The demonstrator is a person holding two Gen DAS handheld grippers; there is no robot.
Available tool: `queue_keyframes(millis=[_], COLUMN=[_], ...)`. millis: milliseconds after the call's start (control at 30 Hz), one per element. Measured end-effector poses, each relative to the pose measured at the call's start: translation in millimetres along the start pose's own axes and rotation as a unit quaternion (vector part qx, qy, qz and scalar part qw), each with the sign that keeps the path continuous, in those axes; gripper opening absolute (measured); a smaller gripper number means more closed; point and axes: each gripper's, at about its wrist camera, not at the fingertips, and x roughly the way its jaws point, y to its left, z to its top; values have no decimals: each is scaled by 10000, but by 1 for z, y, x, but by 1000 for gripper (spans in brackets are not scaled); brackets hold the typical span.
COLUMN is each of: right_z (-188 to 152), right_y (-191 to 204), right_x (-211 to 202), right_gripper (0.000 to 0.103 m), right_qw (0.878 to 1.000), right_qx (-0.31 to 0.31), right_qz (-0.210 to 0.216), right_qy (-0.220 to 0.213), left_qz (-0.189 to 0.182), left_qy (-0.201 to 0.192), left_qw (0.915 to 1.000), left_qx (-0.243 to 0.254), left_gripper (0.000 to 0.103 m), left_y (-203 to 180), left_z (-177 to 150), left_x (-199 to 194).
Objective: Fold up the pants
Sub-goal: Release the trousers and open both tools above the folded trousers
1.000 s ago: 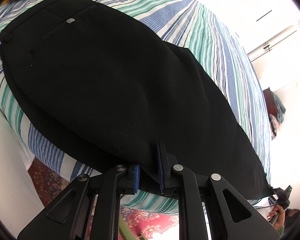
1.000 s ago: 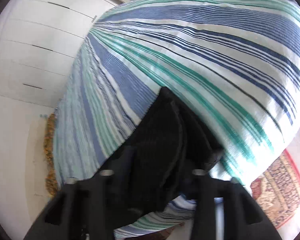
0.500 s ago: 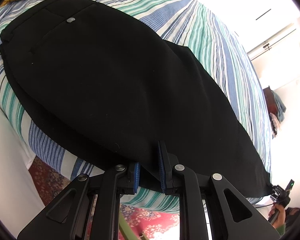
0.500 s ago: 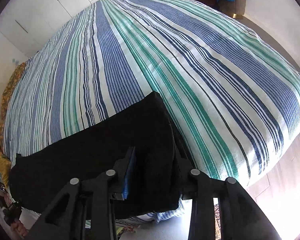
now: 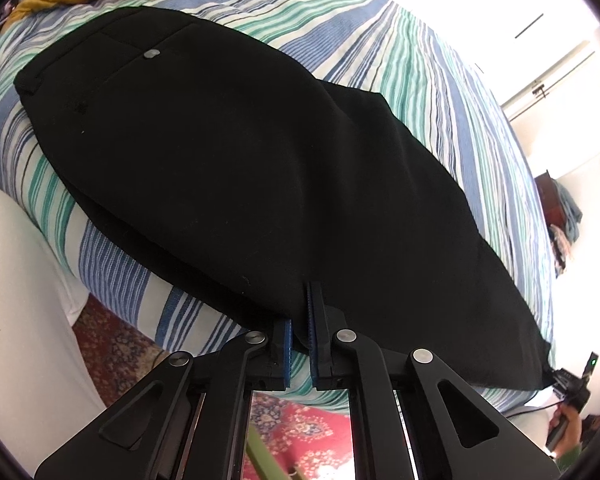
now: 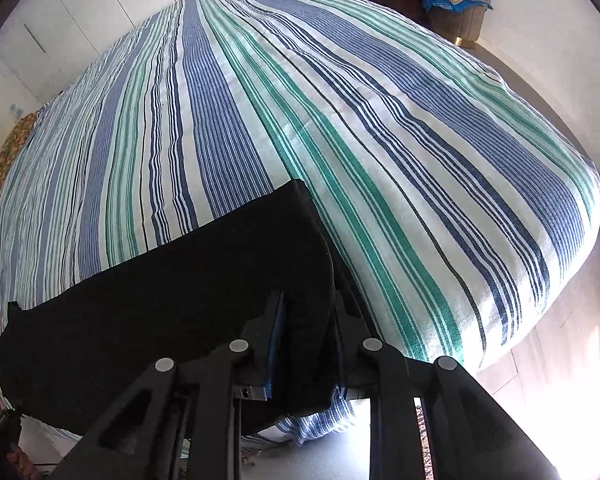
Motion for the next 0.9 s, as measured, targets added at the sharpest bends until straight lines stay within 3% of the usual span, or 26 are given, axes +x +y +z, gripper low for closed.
queue_keyframes(millis=[200, 300, 333, 400, 433, 467, 500, 600, 700, 800, 900], right_z=[-1, -1, -1, -4, -6, -8, -10, -18, -24, -28, -29], right_y=[2, 6, 7, 9, 8, 6, 3, -6, -9, 7, 43], right_x=[1, -2, -7, -19, -28, -39, -51, -86, -116, -140, -147], right_gripper=[22, 26, 31, 70, 77, 82, 82, 83, 83, 86, 91], right_qw=[10000, 9997, 9994, 9977, 9963, 9941, 9910, 9754, 9603, 9503, 9532], right_qx=[-58, -140, -188, -250, -240, -193, -112, 250, 566, 584, 293], right_qz=[-79, -173, -261, -471, -539, -617, -712, -1177, -1365, -1328, -975], right_qy=[14, -50, -137, -418, -622, -868, -1124, -1849, -2366, -2756, -2848], left_qz=[65, 120, 144, 215, 416, 613, 792, 1041, 1282, 1189, 872], left_qy=[28, 123, 147, 158, 152, 124, 65, -292, -1045, -1465, -1280], left_qw=[10000, 9998, 9997, 9996, 9990, 9980, 9968, 9941, 9861, 9809, 9843], left_qx=[-29, -110, -150, -134, -85, -36, 6, 56, 179, 474, 851], left_gripper=[4, 12, 14, 22, 40, 50, 59, 60, 64, 79, 81], left_y=[1, 2, 2, -1, -3, -5, -7, -9, -16, -27, -41], left_z=[-3, -2, -2, -2, -4, -6, -9, -18, -20, -3, 26], left_x=[0, 4, 4, 0, -4, -9, -15, -43, -82, -95, -75])
